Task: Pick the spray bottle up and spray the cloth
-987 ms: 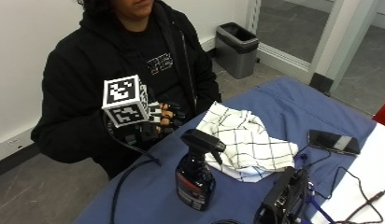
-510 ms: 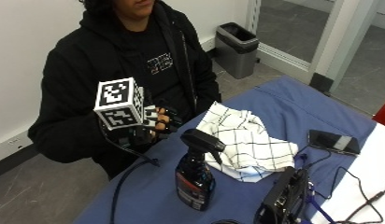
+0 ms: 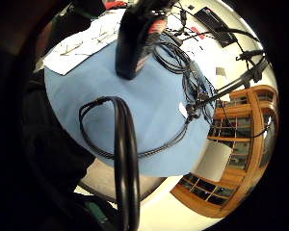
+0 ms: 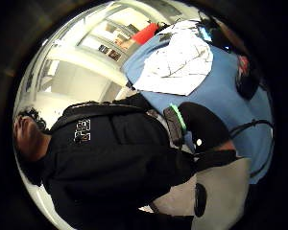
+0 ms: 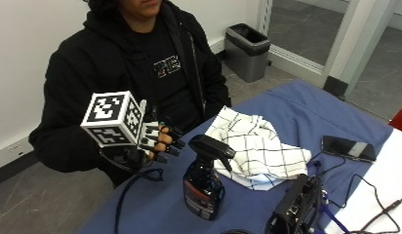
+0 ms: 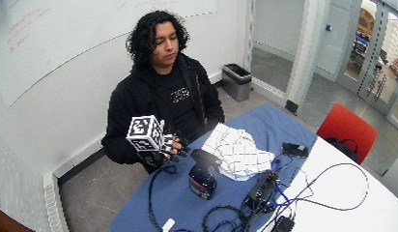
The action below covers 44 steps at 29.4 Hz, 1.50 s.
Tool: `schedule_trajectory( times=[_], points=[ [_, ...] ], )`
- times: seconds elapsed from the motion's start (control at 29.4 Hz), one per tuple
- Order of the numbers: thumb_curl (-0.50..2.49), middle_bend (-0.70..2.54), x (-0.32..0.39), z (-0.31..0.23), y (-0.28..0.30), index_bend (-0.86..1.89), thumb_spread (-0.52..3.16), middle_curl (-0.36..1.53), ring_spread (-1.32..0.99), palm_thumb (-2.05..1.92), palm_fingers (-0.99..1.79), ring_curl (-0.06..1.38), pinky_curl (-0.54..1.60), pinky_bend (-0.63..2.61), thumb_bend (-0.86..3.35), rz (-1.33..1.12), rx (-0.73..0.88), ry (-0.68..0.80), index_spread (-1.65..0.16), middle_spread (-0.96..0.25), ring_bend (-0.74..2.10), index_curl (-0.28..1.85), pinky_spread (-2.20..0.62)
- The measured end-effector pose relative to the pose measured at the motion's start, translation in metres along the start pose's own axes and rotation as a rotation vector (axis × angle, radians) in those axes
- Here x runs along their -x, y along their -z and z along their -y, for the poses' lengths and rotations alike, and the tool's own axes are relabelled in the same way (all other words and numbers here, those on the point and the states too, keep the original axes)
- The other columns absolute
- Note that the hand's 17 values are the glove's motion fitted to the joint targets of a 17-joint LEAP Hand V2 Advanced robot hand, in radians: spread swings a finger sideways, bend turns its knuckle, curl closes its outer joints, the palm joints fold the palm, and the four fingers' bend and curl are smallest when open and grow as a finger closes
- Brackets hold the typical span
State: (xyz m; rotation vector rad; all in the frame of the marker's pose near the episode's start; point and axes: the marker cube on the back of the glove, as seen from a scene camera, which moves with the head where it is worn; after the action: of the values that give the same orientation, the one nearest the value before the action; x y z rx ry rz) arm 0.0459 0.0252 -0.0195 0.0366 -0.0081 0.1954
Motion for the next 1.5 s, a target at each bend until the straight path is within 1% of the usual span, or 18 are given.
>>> schedule_trajectory(
  times=[0.27,0.48,0.68,0.88,1.05,1.16,1.26,1.4,1.5],
  points=[
    [0.26,0.22,-0.039,0.01,0.026,0.15,1.18,0.3,-0.05,0.58,0.6,0.26,0.27,0.21,0.13,-0.018,-0.043,-0.111,-0.32,-0.03,0.34,0.28,0.22],
    [0.27,0.23,-0.072,0.029,0.051,0.13,1.2,0.32,-0.04,0.6,0.65,0.28,0.29,0.22,0.11,-0.012,-0.147,-0.231,-0.3,-0.02,0.35,0.28,0.22],
    [0.28,0.25,-0.089,0.057,0.057,0.13,1.2,0.34,-0.04,0.6,0.71,0.29,0.3,0.23,0.07,0.075,-0.197,-0.291,-0.27,-0.02,0.36,0.28,0.2],
    [0.3,0.25,-0.099,0.086,0.051,0.12,1.2,0.35,-0.04,0.63,0.72,0.31,0.32,0.23,0.05,0.349,-0.194,-0.303,-0.26,-0.01,0.36,0.28,0.19],
    [0.32,0.26,-0.1,0.123,0.04,0.13,1.19,0.36,-0.04,0.69,0.77,0.32,0.32,0.23,0.06,0.542,-0.281,-0.3,-0.26,-0.01,0.35,0.28,0.18],
    [0.33,0.25,-0.102,0.12,0.038,0.11,1.18,0.36,-0.05,0.73,0.83,0.32,0.34,0.28,0.06,0.668,-0.245,-0.269,-0.26,0.0,0.36,0.27,0.14],
    [0.34,0.28,-0.1,0.122,0.032,0.11,1.17,0.38,-0.05,0.77,0.87,0.33,0.34,0.26,0.06,0.79,-0.239,-0.259,-0.25,0.0,0.38,0.26,0.11],
    [0.37,0.33,-0.096,0.134,0.024,0.14,1.16,0.4,-0.07,0.83,0.97,0.35,0.33,0.19,0.07,1.003,-0.286,-0.286,-0.24,-0.02,0.4,0.28,0.09],
    [0.39,0.36,-0.089,0.155,0.016,0.16,1.12,0.41,-0.08,0.88,1.03,0.36,0.32,0.16,0.08,1.166,-0.362,-0.319,-0.23,-0.02,0.4,0.29,0.08]
  ],
)
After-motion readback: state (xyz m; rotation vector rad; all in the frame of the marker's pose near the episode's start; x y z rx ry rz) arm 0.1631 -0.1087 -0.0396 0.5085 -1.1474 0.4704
